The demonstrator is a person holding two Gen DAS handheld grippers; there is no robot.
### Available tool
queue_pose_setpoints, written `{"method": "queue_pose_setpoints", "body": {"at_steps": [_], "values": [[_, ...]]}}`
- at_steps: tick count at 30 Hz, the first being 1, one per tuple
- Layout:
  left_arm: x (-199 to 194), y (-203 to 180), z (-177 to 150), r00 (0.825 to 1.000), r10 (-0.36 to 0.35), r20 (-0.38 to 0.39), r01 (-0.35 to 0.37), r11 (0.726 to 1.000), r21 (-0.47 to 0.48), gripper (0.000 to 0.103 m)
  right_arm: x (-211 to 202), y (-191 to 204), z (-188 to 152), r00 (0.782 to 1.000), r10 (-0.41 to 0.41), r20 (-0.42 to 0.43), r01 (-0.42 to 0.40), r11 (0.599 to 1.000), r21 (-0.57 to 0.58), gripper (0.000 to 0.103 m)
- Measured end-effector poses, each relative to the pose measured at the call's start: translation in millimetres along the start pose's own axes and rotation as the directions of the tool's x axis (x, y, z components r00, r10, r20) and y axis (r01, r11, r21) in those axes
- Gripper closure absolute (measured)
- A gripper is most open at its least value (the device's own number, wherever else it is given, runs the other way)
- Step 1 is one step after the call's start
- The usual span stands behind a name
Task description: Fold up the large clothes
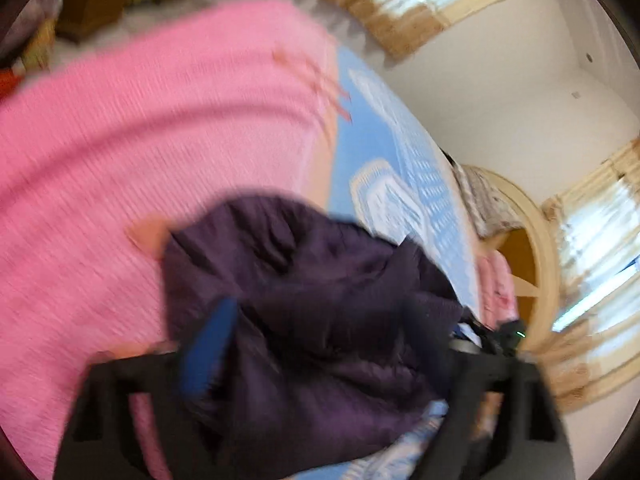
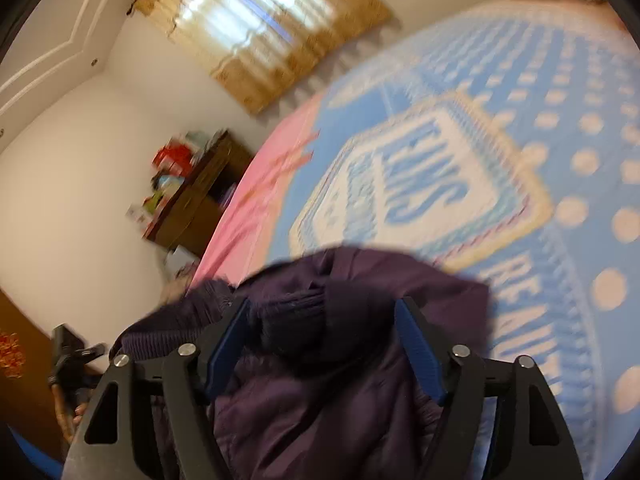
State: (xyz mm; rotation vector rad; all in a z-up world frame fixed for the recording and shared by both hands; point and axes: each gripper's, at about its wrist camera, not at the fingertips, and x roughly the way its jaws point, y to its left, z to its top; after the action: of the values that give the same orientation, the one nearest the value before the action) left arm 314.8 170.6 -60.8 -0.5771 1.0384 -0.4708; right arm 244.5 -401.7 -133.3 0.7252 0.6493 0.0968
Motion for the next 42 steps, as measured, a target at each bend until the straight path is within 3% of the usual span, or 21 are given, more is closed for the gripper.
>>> {"method": "queue_pose_setpoints", "body": {"at_steps": [2, 5, 8, 10, 12, 13, 14, 15, 17, 18, 19, 20, 23, 26, 28, 30, 33, 35, 38, 42], "values": [[-15, 1, 7, 0.998, 0.003, 0.056, -0.004, 1.000, 0.021, 0.001, -17, 1, 5, 0.998, -0.013, 0.055, 0.012, 1.000, 0.013, 0.027], [-18, -9, 6, 0.985, 0.083, 0.150, -0.098, 0.991, 0.093, 0.000, -30, 28, 5, 0.988, -0.115, 0.100, 0.125, 0.986, -0.111, 0.027], [4, -33, -15, 0.971, 0.141, 0.194, -0.186, 0.953, 0.238, 0.000, -20, 58, -8, 0.993, -0.117, 0.035, 0.122, 0.958, -0.259, 0.027], [25, -52, -36, 0.964, 0.158, 0.215, -0.231, 0.899, 0.372, 0.000, -4, 73, -20, 0.991, -0.130, -0.036, 0.109, 0.930, -0.351, 0.027], [49, -71, -53, 0.957, 0.189, 0.220, -0.276, 0.825, 0.494, 0.000, 19, 83, -34, 0.976, -0.202, -0.078, 0.147, 0.882, -0.447, 0.027], [62, -81, -59, 0.944, 0.224, 0.242, -0.325, 0.765, 0.556, 0.001, 28, 84, -38, 0.965, -0.248, -0.089, 0.178, 0.862, -0.474, 0.027], [75, -87, -64, 0.920, 0.272, 0.282, -0.391, 0.691, 0.608, 0.003, 42, 82, -41, 0.945, -0.304, -0.117, 0.208, 0.840, -0.502, 0.028], [91, -89, -67, 0.900, 0.320, 0.297, -0.436, 0.640, 0.633, 0.007, 53, 79, -45, 0.936, -0.329, -0.127, 0.221, 0.827, -0.517, 0.037], [112, -82, -59, 0.903, 0.356, 0.241, -0.425, 0.652, 0.628, 0.033, 58, 79, -49, 0.935, -0.334, -0.117, 0.221, 0.811, -0.541, 0.057], [119, -76, -54, 0.904, 0.365, 0.223, -0.420, 0.660, 0.622, 0.041, 58, 81, -49, 0.936, -0.334, -0.116, 0.220, 0.807, -0.548, 0.068], [119, -75, -51, 0.910, 0.354, 0.218, -0.409, 0.672, 0.617, 0.061, 55, 85, -49, 0.937, -0.333, -0.106, 0.222, 0.802, -0.554, 0.073], [118, -74, -48, 0.918, 0.337, 0.210, -0.392, 0.688, 0.610, 0.072, 53, 88, -49, 0.937, -0.336, -0.091, 0.230, 0.792, -0.566, 0.076], [110, -82, -48, 0.906, 0.334, 0.261, -0.423, 0.684, 0.595, 0.081, 46, 96, -45, 0.947, -0.321, -0.032, 0.244, 0.777, -0.580, 0.080], [92, -86, -43, 0.890, 0.317, 0.327, -0.453, 0.702, 0.550, 0.083, 29, 101, -32, 0.959, -0.279, 0.043, 0.257, 0.802, -0.540, 0.081], [86, -88, -33, 0.888, 0.294, 0.354, -0.448, 0.726, 0.522, 0.083, 24, 106, -24, 0.961, -0.265, 0.078, 0.266, 0.813, -0.517, 0.081], [89, -90, -26, 0.882, 0.296, 0.368, -0.457, 0.728, 0.511, 0.083, 22, 109, -16, 0.957, -0.270, 0.106, 0.286, 0.815, -0.504, 0.081], [102, -94, -16, 0.859, 0.324, 0.396, -0.499, 0.703, 0.507, 0.083, 33, 107, -7, 0.947, -0.305, 0.103, 0.315, 0.818, -0.482, 0.082], [115, -94, -13, 0.833, 0.363, 0.417, -0.546, 0.657, 0.519, 0.082, 49, 99, -6, 0.935, -0.346, 0.075, 0.338, 0.813, -0.474, 0.081], [148, -81, -11, 0.820, 0.438, 0.368, -0.572, 0.618, 0.540, 0.078, 78, 77, -12, 0.916, -0.400, 0.009, 0.357, 0.807, -0.471, 0.080], [158, -70, -20, 0.806, 0.448, 0.387, -0.592, 0.600, 0.539, 0.073, 93, 68, -26, 0.902, -0.431, 0.016, 0.381, 0.778, -0.500, 0.077]]}}
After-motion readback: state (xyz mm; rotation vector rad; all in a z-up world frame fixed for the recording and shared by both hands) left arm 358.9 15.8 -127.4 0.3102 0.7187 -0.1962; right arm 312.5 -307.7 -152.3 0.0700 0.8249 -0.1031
